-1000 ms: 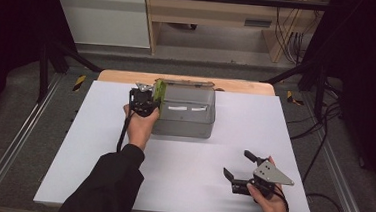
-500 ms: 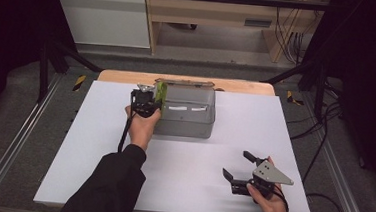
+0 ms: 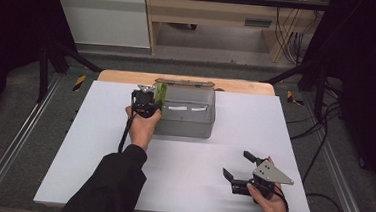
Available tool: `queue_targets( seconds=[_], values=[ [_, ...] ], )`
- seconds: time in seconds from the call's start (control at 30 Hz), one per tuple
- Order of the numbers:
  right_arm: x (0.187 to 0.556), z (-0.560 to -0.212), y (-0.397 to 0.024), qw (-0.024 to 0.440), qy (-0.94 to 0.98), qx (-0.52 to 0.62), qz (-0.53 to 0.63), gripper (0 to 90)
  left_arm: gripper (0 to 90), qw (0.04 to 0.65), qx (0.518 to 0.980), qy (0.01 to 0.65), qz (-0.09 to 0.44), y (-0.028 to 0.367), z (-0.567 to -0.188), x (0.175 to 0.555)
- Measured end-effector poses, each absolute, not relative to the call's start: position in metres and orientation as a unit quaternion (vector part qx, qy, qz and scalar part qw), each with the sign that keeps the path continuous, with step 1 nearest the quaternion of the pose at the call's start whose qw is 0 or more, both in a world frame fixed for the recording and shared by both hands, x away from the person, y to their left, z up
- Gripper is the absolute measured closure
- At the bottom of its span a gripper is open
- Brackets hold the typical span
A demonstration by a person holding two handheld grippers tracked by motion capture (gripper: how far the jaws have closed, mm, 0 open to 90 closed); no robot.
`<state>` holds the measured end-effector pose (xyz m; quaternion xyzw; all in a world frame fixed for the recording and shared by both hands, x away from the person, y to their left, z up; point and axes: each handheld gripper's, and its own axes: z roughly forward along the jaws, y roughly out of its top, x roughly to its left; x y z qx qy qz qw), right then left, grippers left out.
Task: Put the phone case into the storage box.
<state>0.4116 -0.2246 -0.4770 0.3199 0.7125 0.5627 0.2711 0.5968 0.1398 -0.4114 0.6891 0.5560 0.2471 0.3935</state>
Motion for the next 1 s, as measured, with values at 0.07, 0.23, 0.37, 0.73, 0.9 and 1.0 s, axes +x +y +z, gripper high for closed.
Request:
queue_targets(
  seconds=[0.07,0.23,0.37,0.73,0.9,1.0],
  values=[
    [0.4117,-0.4771,-0.2245,0.271,0.713,0.319,0.562,6.5,77.0,0.394,0.688,0.557,0.247,0.1399,-0.4116,0.5968],
    [0.4116,-0.4771,-0.2245,0.27,0.713,0.32,0.562,6.5,77.0,0.394,0.688,0.557,0.248,0.1402,-0.4116,0.5964],
    [0.4117,-0.4773,-0.2243,0.271,0.713,0.32,0.562,6.4,76.9,0.394,0.687,0.559,0.247,0.1409,-0.4116,0.5963],
    [0.4118,-0.4776,-0.2239,0.269,0.714,0.321,0.561,6.4,71.9,0.392,0.685,0.563,0.247,0.1427,-0.4117,0.5969],
    [0.4118,-0.4779,-0.2236,0.266,0.716,0.321,0.56,6.4,72.1,0.39,0.685,0.56,0.254,0.142,-0.4116,0.5966],
    [0.4119,-0.4779,-0.2235,0.266,0.716,0.322,0.56,6.4,72.3,0.39,0.685,0.56,0.255,0.1419,-0.4117,0.5966]
  ],
)
